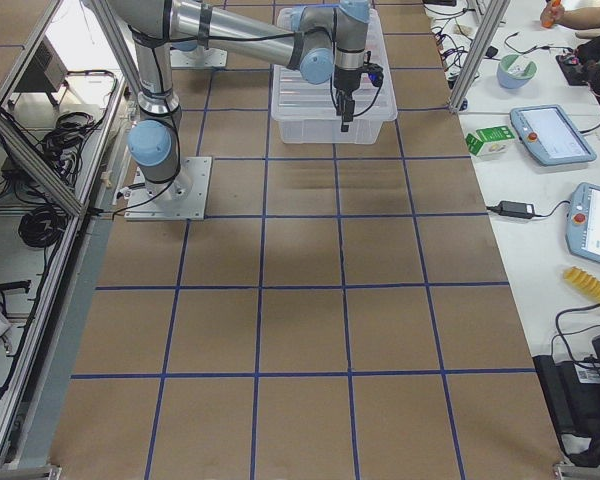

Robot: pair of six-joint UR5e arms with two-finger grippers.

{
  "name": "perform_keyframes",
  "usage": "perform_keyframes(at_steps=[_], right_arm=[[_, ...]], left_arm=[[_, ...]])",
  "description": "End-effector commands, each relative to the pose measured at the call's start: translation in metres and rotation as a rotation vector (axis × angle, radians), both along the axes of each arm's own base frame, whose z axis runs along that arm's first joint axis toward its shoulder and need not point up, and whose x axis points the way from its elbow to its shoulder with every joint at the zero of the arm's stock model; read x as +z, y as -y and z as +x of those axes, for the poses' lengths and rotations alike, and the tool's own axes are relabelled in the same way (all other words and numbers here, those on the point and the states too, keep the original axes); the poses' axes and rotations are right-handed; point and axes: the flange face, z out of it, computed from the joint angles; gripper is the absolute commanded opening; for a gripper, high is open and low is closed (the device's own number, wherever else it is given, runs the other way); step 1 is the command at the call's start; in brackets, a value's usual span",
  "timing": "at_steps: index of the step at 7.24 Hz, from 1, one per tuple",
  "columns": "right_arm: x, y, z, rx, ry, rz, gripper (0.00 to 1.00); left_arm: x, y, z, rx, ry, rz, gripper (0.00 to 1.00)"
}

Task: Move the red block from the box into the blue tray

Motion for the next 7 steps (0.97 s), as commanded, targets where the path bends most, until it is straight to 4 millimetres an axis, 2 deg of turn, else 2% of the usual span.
perform_keyframes(at_steps=[1,5,6,7], right_arm=[[0.001,0.005,-0.045,-0.071,-0.04,0.009,1.0],[0.0,0.007,-0.122,-0.115,-0.096,0.062,1.0],[-0.001,0.007,-0.136,-0.126,-0.101,0.07,1.0],[-0.001,0.007,-0.141,-0.091,-0.124,0.089,1.0]], left_arm=[[0.0,0.0,0.0,0.0,0.0,0.0,1.0],[-0.001,0.001,0.0,0.0,0.0,0.001,1.0],[-0.001,0.001,0.0,0.0,0.0,0.001,1.0],[-0.001,0.001,0.0,0.0,-0.002,0.001,1.0]])
